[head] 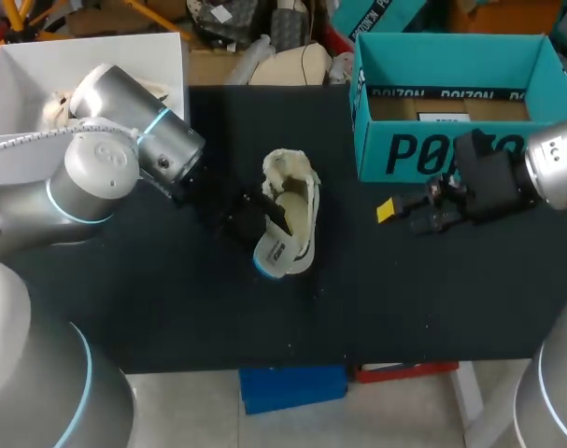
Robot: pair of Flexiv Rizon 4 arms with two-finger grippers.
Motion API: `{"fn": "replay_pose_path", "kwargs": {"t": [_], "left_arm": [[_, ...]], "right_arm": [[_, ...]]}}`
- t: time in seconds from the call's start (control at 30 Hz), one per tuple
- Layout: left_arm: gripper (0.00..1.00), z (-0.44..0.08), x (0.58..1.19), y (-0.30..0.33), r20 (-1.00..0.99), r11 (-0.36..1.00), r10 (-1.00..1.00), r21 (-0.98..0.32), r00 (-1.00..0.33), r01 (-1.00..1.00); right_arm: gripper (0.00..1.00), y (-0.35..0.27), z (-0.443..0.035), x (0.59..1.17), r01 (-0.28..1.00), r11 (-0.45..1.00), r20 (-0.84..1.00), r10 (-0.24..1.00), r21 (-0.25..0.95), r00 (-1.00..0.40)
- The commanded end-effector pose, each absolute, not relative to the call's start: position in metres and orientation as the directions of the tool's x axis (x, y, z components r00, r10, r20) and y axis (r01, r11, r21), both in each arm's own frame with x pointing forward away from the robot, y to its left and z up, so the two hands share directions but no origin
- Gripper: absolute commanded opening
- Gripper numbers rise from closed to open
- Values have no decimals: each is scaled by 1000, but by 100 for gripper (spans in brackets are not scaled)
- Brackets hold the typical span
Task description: Take the shoe out of the shoebox, open the shoe tongue, remove and reinsert the insole, then place the shoe into the shoebox
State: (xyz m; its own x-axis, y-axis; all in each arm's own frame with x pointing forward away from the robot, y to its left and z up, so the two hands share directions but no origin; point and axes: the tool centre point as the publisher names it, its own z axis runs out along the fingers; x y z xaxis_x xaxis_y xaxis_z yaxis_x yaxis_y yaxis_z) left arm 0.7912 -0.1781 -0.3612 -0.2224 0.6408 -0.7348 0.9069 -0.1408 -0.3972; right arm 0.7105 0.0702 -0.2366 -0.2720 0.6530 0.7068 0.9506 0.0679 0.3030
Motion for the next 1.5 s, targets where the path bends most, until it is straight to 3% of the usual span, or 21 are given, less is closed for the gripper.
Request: {"fn": "replay_pose_path", "kwargs": {"t": [0.03,0.4,0.43,0.47,0.5,0.87,1.5], "left_arm": [[50,-349,774,-168,-736,-119,639,-379,-222,918],[42,-333,757,-159,-737,-134,646,-364,-197,922],[36,-333,757,-159,-736,-136,647,-365,-196,921],[23,-333,757,-160,-735,-140,648,-374,-201,917],[0,-334,757,-161,-731,-143,648,-393,-215,908],[0,-351,777,-169,-720,-132,651,-419,-240,898],[0,-377,833,-184,-719,-23,659,-314,-222,949]], "right_arm": [[100,70,-236,711,951,69,706,654,302,-271],[100,70,-236,711,951,69,706,654,302,-271],[100,70,-236,711,951,69,706,654,302,-271],[100,70,-236,711,951,69,706,654,302,-271],[100,70,-236,711,951,69,706,654,302,-271],[100,70,-236,711,951,69,706,654,302,-271],[100,70,-236,711,951,69,706,654,302,-271]]}}
